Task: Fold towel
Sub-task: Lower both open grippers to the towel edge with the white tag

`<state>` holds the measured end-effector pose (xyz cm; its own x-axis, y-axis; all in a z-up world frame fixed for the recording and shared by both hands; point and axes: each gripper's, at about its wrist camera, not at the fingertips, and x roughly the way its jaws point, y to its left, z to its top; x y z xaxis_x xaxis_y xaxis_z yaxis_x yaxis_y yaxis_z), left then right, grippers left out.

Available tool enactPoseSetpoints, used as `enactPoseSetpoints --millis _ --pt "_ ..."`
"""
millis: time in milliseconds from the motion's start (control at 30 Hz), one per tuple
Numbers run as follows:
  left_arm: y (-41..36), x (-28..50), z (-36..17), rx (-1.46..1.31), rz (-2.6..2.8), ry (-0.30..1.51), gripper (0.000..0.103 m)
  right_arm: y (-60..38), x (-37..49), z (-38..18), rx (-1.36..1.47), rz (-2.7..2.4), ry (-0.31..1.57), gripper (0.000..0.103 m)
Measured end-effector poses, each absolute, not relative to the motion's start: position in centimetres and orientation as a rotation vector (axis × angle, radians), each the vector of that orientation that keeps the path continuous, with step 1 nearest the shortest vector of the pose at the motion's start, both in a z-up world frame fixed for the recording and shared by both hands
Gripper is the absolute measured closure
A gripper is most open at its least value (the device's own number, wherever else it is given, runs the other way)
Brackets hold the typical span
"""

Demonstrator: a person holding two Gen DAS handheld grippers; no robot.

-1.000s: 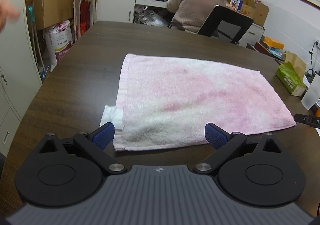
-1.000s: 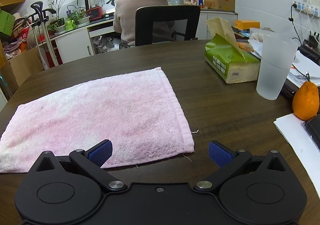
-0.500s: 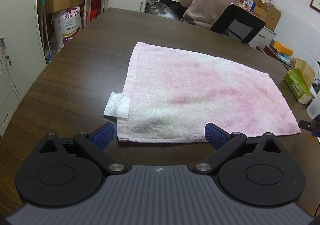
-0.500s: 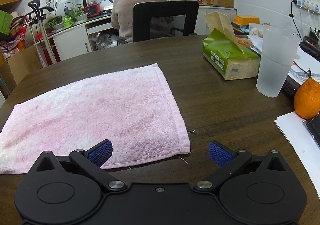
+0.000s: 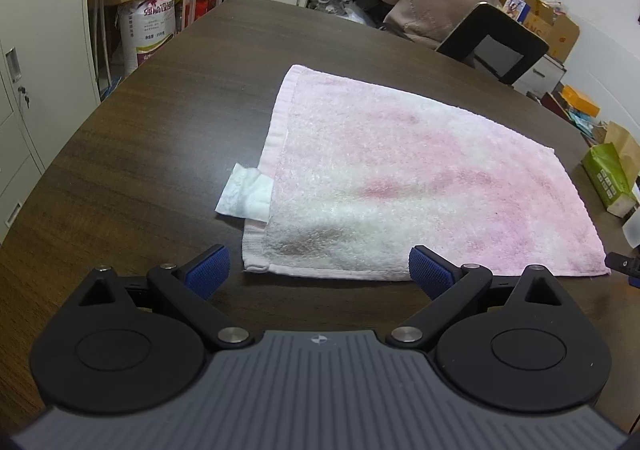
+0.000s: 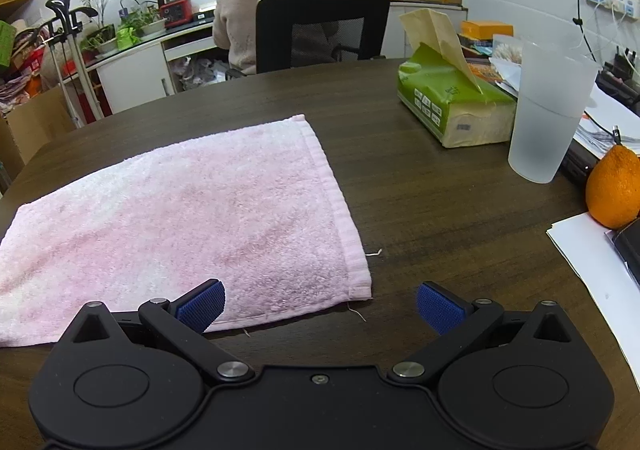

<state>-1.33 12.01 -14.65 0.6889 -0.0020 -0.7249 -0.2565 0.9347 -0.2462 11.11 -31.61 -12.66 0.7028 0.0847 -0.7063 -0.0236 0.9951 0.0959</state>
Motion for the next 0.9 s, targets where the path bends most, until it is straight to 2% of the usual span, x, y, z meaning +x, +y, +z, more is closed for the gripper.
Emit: enactPoseSetpoints --millis 400,433,500,900 --pt "12.1 -0.7 -15.2 -0.370 0.145 0.815 0.007 -31.8 12.1 -13.3 0.101 0.049 0.813 0.000" --pt "12.1 -0.7 -15.3 -0.372 0.146 0.816 0.008 -31.8 12.1 -13.3 0.098 0.051 0.812 0.000" --pt "12.2 -0.7 -15.4 -0.377 0.146 0.817 0.015 -31.6 12.3 -13.4 0.085 0.055 0.814 0.000" --pt "12.2 -0.5 -15.5 -0.369 0.146 0.813 0.015 -31.2 12.5 -13.4 0.076 0.082 0.800 0.001"
